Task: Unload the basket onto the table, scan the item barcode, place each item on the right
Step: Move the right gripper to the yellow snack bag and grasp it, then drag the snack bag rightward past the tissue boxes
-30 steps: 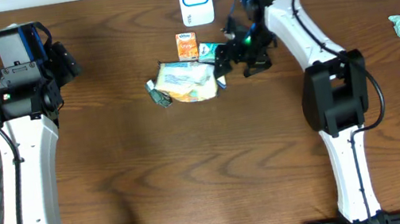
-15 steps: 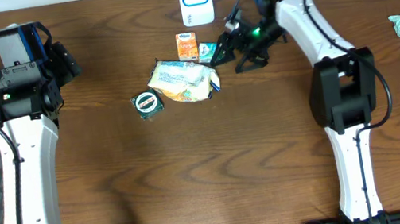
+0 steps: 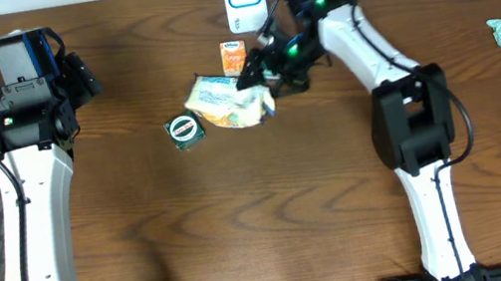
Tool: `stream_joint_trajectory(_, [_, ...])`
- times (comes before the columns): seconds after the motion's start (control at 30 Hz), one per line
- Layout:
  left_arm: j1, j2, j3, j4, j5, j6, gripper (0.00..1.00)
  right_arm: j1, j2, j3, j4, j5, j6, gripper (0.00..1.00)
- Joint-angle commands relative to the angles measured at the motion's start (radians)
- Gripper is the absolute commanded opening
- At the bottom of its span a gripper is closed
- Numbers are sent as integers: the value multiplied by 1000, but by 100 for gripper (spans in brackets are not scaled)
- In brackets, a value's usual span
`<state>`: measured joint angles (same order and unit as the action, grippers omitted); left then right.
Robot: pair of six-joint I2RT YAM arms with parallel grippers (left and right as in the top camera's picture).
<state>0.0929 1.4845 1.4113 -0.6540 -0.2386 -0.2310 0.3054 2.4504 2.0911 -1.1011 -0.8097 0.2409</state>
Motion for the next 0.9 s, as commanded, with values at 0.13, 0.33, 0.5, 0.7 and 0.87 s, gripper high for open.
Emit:
stream_joint_trajectory(0.13, [4, 7, 8, -1, -10, 13, 98, 23, -39, -122, 54, 106, 137, 68])
stream_joint_trajectory(0.33, [4, 7, 8, -1, -10, 13, 98, -8, -46, -108, 38, 142, 96, 1])
stream_joint_trajectory(0.5, [4, 7, 8, -1, -10, 13, 98, -64, -116, -77, 30, 184, 44, 1])
stream_joint_trajectory(0.7, [4, 7, 8, -1, -10, 13, 98, -116, -290, -72, 2, 512, 0, 1])
stream_joint_trajectory(0.87, [4, 7, 8, -1, -10, 13, 98, -112, -426, -72, -21, 716, -196, 1])
